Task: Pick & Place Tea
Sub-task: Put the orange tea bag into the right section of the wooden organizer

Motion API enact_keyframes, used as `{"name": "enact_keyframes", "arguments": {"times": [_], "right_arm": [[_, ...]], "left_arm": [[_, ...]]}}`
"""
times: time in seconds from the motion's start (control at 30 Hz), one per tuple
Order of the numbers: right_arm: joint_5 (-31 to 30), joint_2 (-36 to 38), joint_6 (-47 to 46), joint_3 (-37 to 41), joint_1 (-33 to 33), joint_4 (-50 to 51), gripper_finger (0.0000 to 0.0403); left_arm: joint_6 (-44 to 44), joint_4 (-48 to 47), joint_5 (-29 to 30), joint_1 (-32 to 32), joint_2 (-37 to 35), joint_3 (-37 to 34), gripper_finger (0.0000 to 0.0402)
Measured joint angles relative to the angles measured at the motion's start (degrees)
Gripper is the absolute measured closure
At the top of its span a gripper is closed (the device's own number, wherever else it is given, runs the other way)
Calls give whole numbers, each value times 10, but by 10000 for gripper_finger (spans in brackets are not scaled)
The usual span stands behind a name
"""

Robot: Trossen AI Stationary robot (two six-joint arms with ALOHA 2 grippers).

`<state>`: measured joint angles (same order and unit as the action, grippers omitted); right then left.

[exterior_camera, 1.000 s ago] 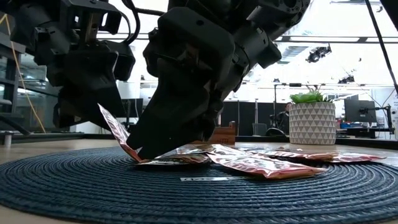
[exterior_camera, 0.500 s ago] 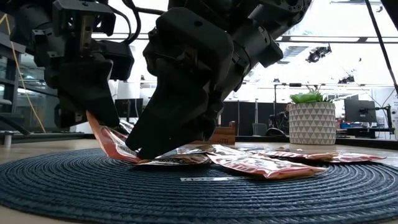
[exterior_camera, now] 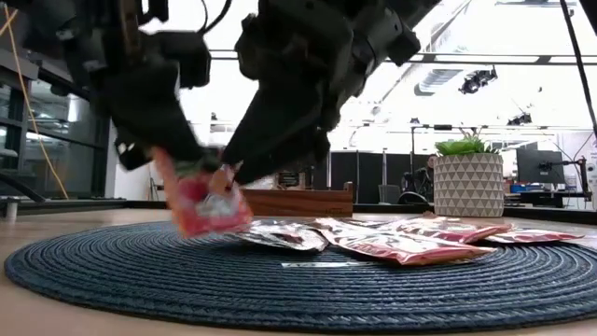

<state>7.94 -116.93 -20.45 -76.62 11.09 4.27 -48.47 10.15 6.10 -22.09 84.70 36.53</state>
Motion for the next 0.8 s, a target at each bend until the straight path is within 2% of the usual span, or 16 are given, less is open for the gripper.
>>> {"name": "enact_keyframes", "arguments": {"times": [0.13,0.47,0.8], "right_arm": [[44,27,11,0,-23,-4,206],[154,47,15,-1,-55,-14,206],[173,54,46,-1,-56,37,206]], "left_arm": [[49,-23,16,7,-16,23,402],[142,-62,-18,40,-14,75,401],[200,-208,-50,63,-14,123,401]]}}
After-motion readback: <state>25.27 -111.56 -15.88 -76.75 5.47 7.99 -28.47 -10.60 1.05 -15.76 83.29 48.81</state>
